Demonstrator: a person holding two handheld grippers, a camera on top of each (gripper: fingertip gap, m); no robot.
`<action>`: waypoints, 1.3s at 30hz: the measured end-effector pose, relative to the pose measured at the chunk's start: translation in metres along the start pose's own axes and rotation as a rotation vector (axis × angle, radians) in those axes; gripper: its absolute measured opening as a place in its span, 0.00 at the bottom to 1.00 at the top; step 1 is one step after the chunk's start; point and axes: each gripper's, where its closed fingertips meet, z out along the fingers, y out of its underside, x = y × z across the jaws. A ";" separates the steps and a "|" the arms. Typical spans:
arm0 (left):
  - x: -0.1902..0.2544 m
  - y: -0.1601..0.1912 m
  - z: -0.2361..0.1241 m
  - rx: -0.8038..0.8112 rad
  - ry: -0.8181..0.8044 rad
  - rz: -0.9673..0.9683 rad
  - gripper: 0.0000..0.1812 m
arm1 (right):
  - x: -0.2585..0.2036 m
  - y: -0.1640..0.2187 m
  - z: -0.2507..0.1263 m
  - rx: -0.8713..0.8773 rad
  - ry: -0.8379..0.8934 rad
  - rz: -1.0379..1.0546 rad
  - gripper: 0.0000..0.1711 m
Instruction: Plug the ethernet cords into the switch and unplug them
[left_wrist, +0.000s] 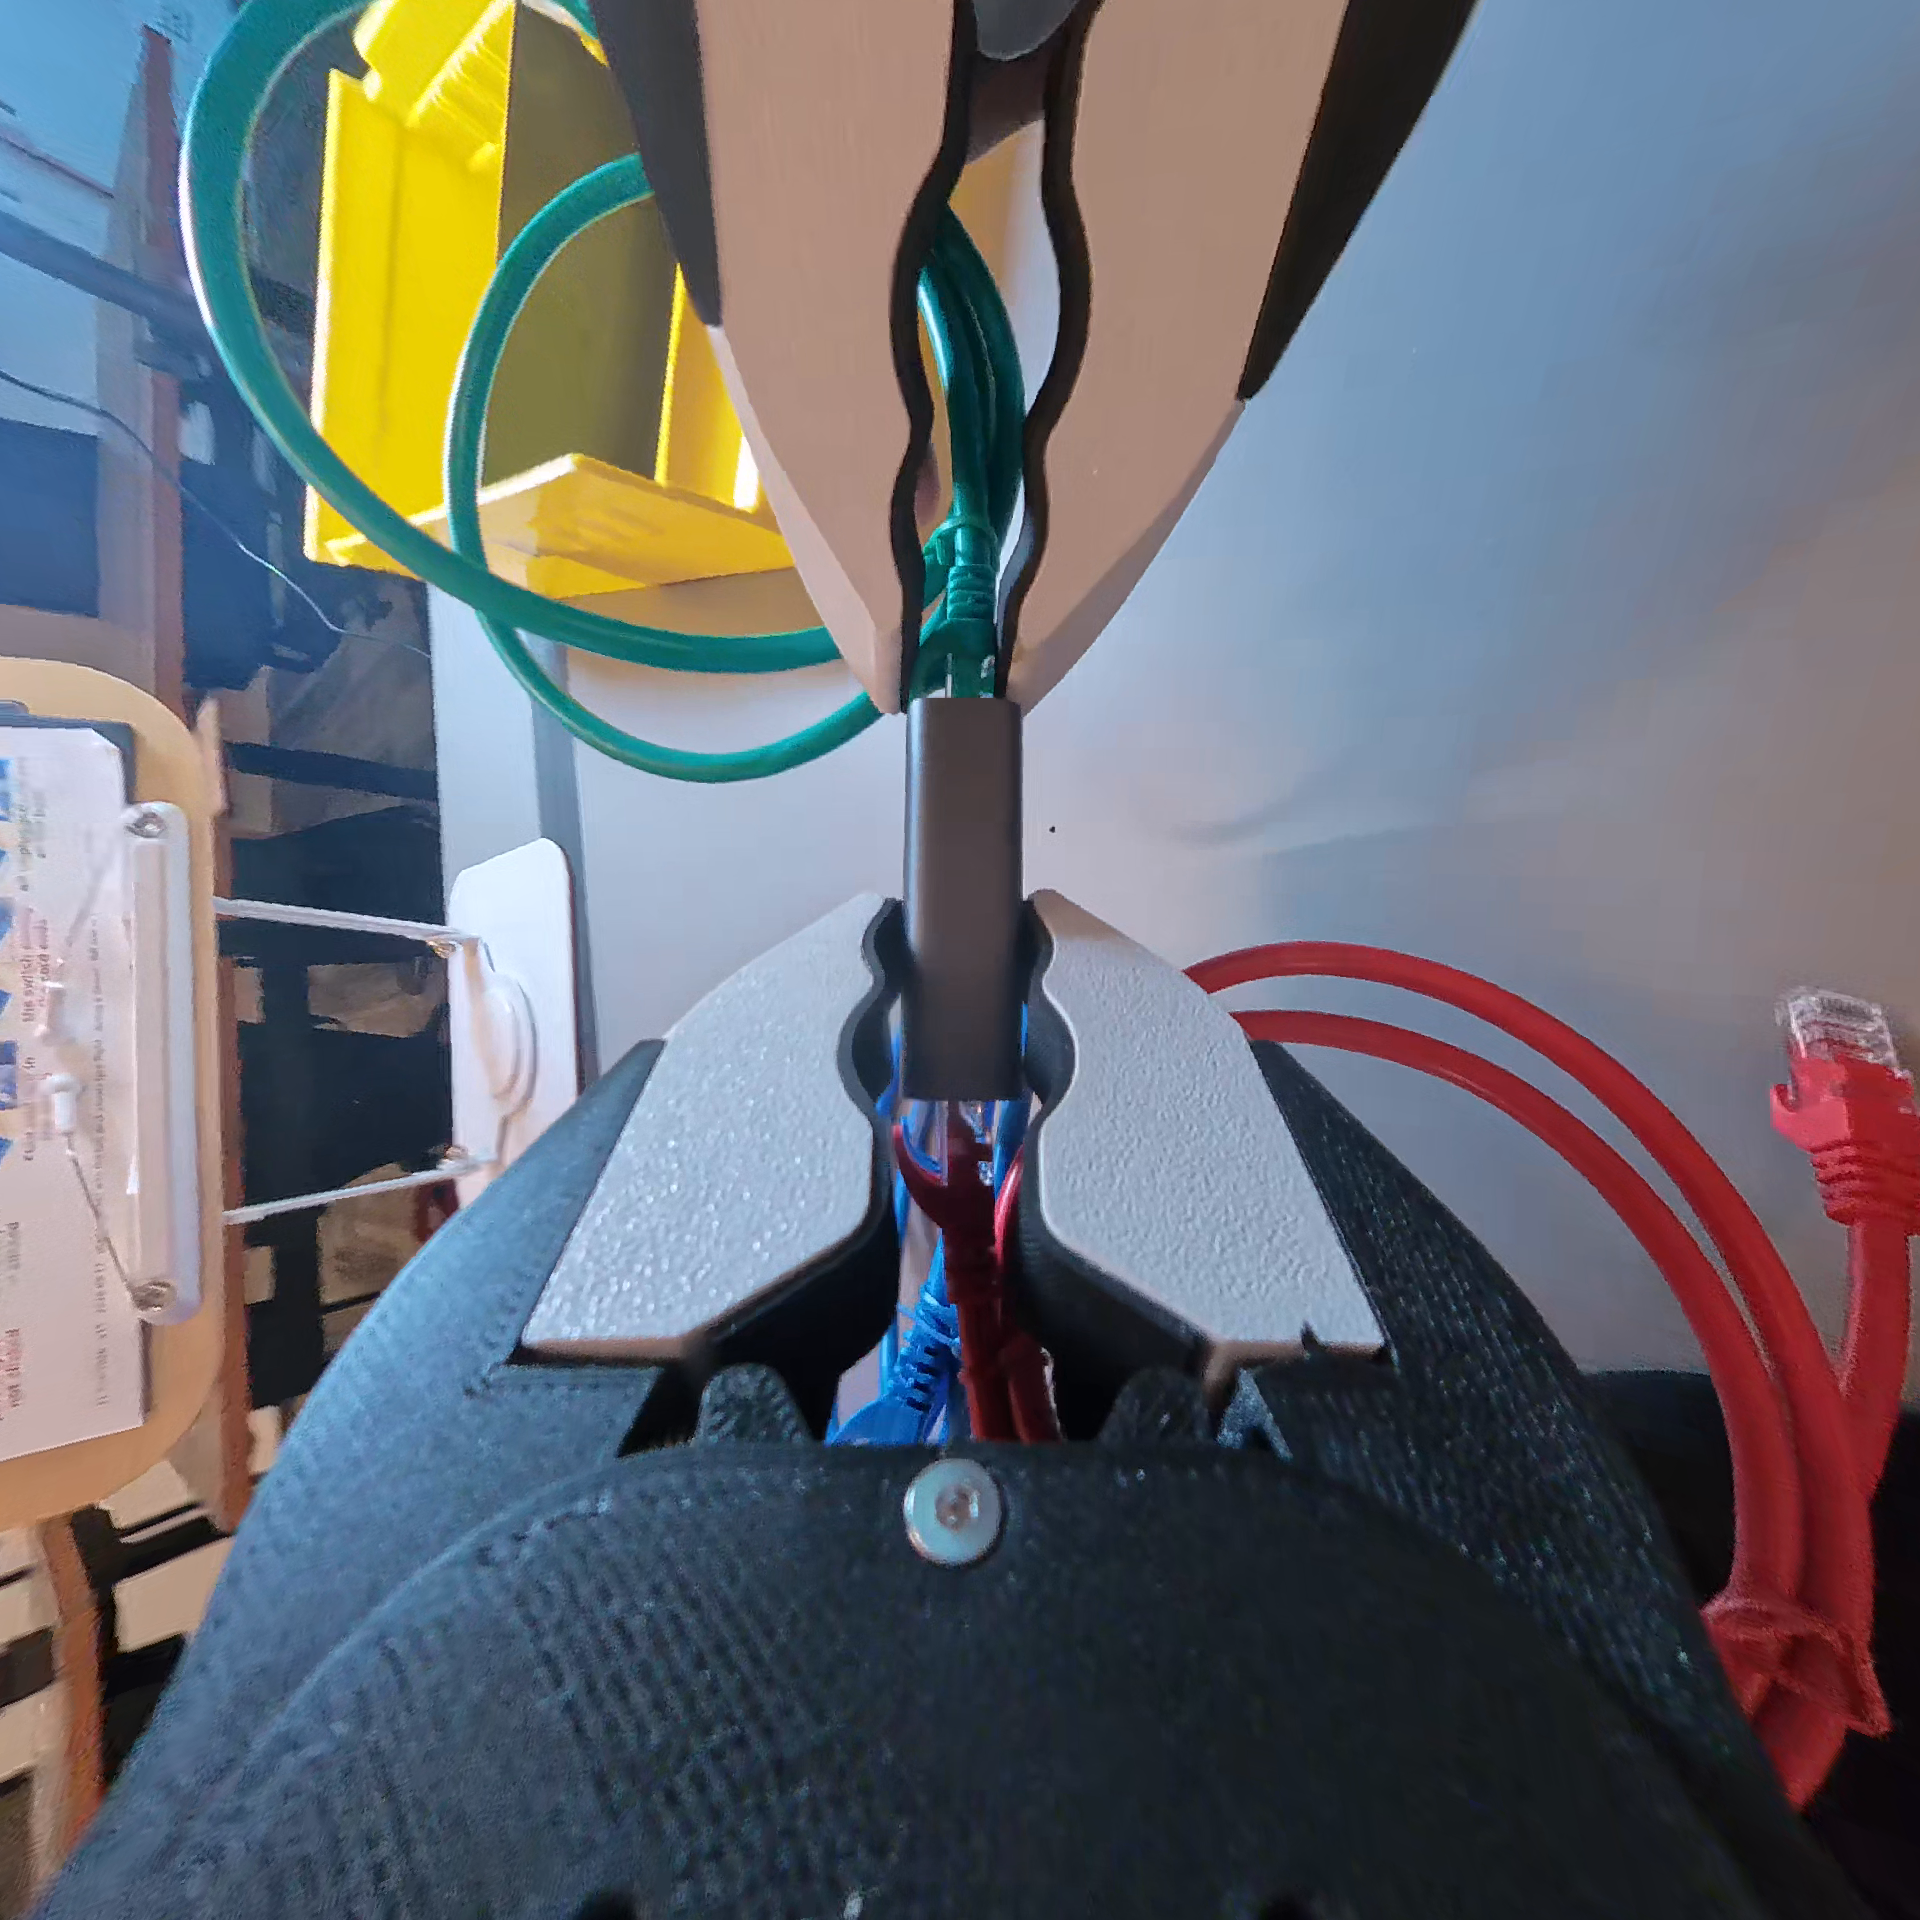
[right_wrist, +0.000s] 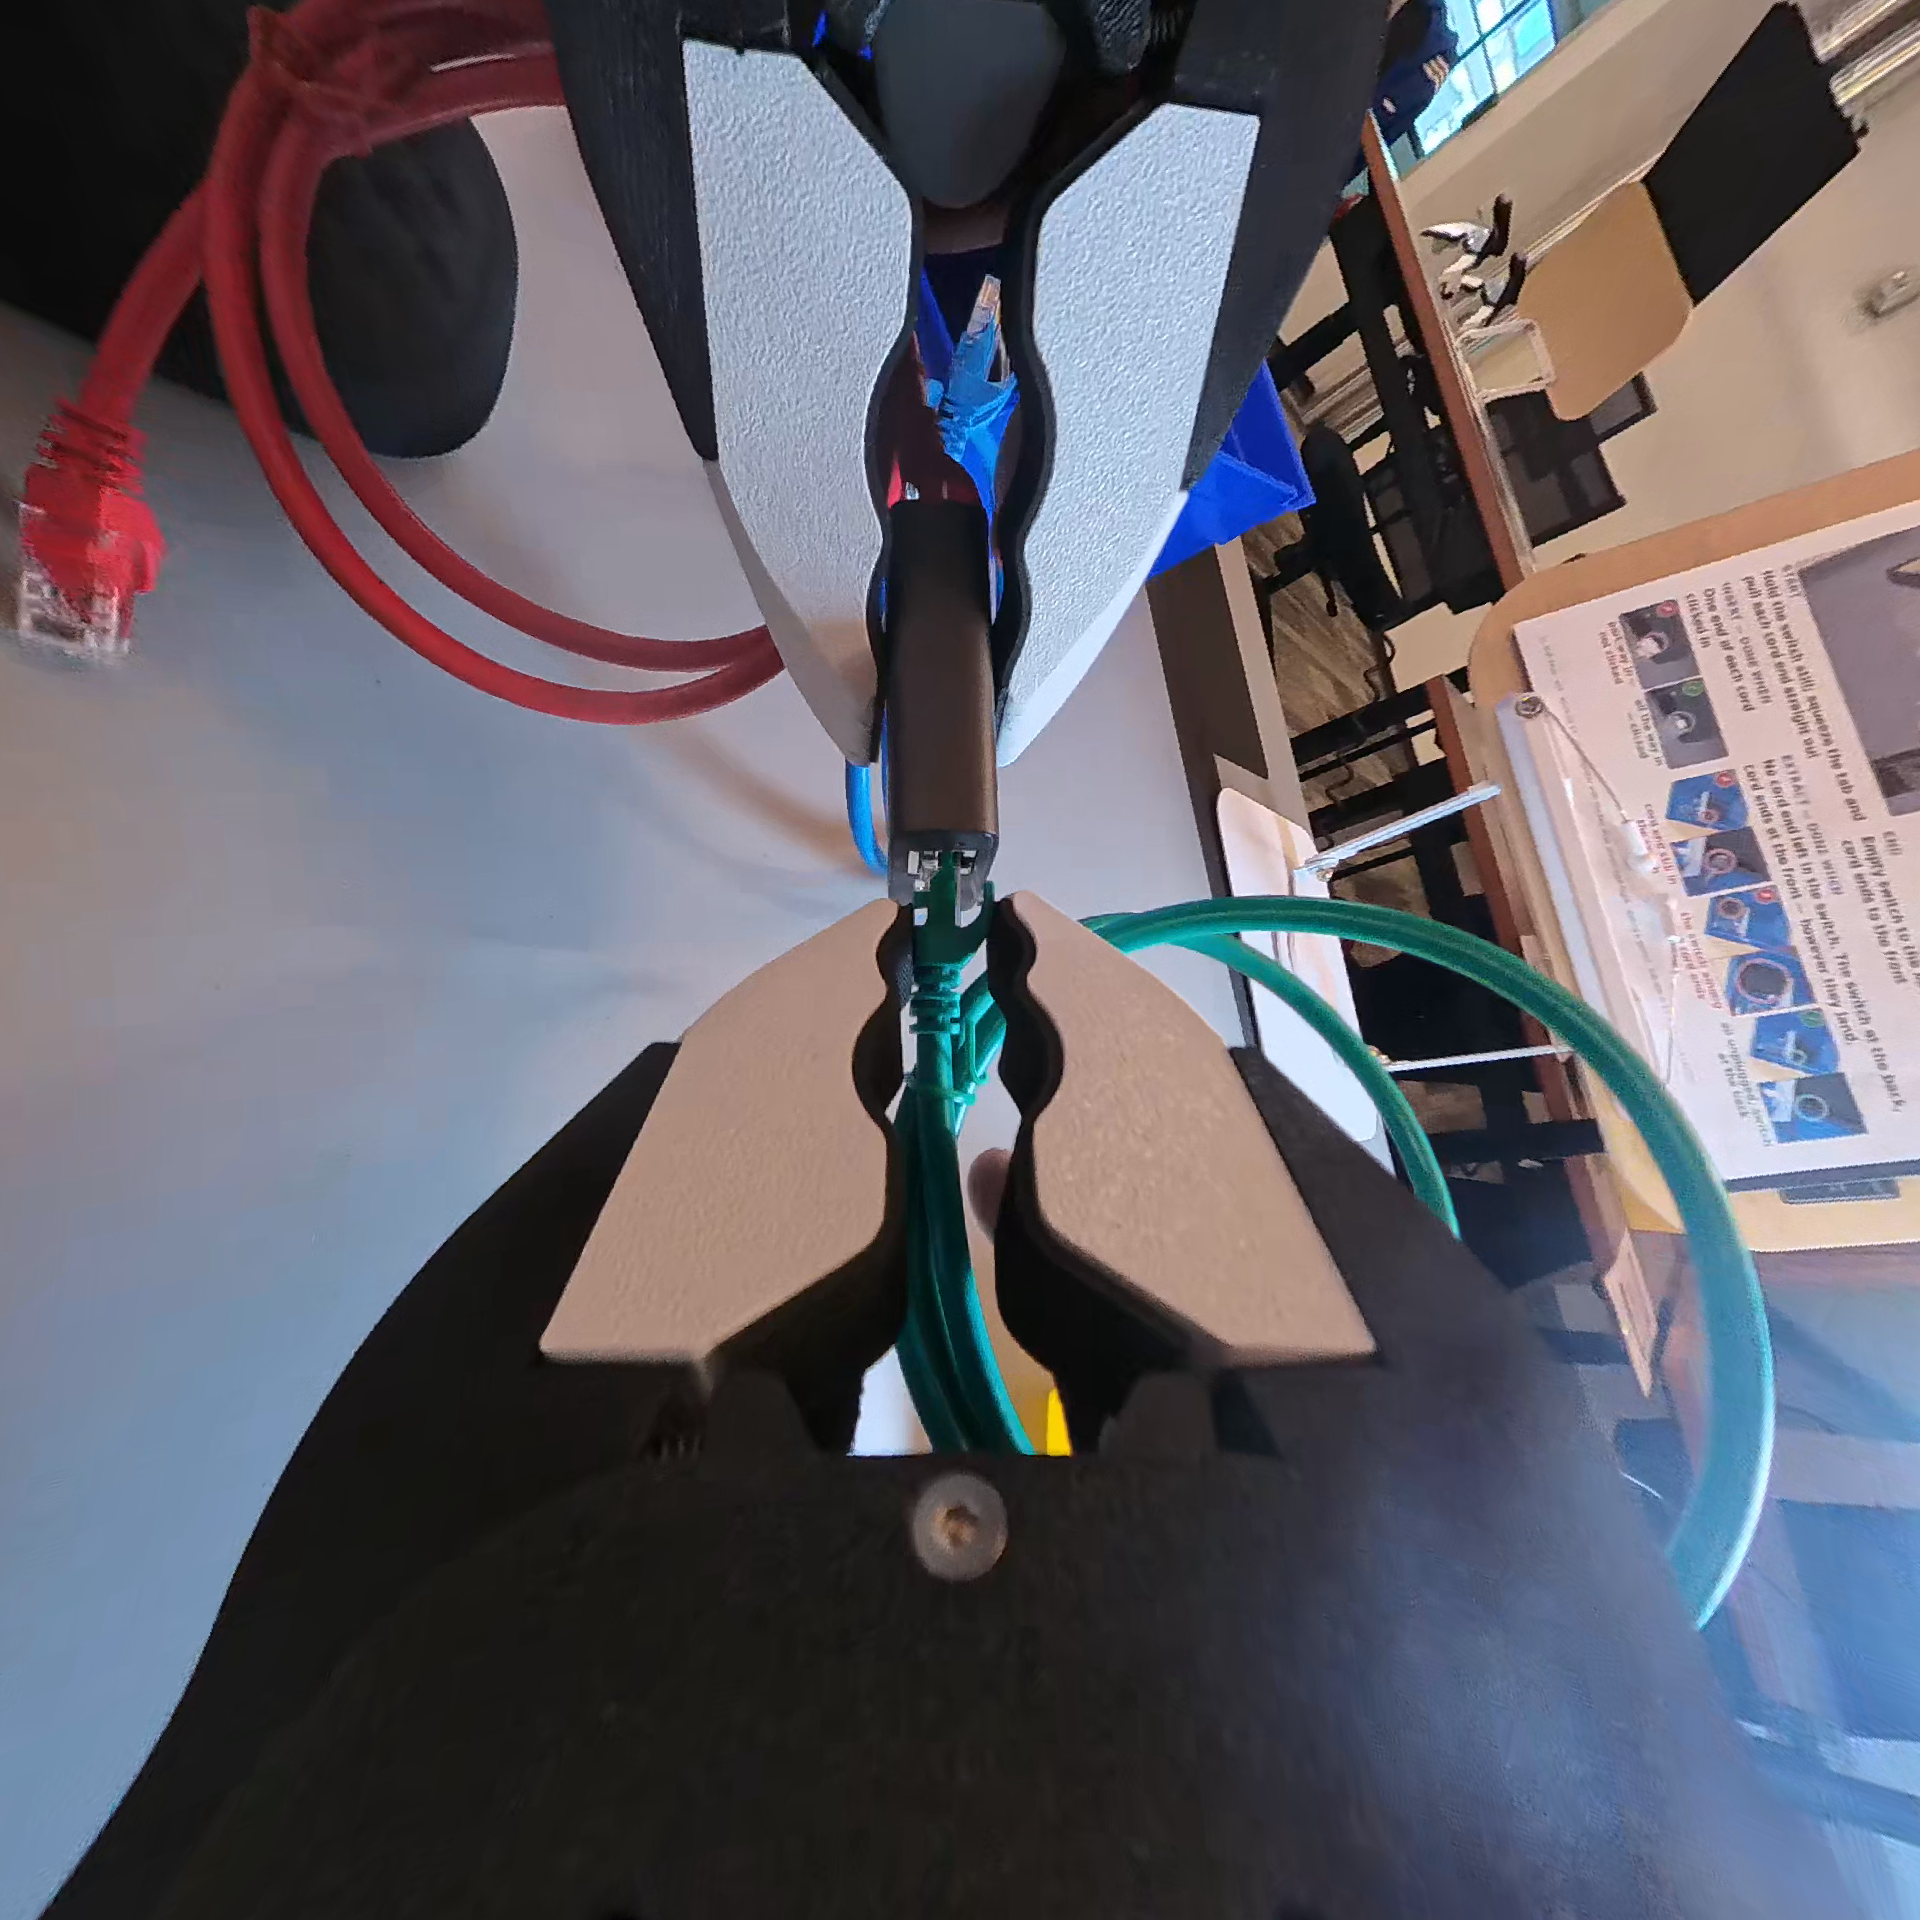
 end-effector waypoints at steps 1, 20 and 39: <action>0.000 -0.002 0.000 0.008 -0.015 0.030 0.11 | 0.001 -0.001 -0.001 0.002 0.004 -0.003 0.08; 0.048 -0.019 0.016 0.109 0.166 0.117 0.12 | -0.048 -0.003 -0.017 -0.058 -0.348 -0.222 0.08; 0.012 -0.029 -0.045 0.281 0.014 -0.150 0.12 | 0.091 0.068 -0.108 -0.182 0.002 0.209 0.08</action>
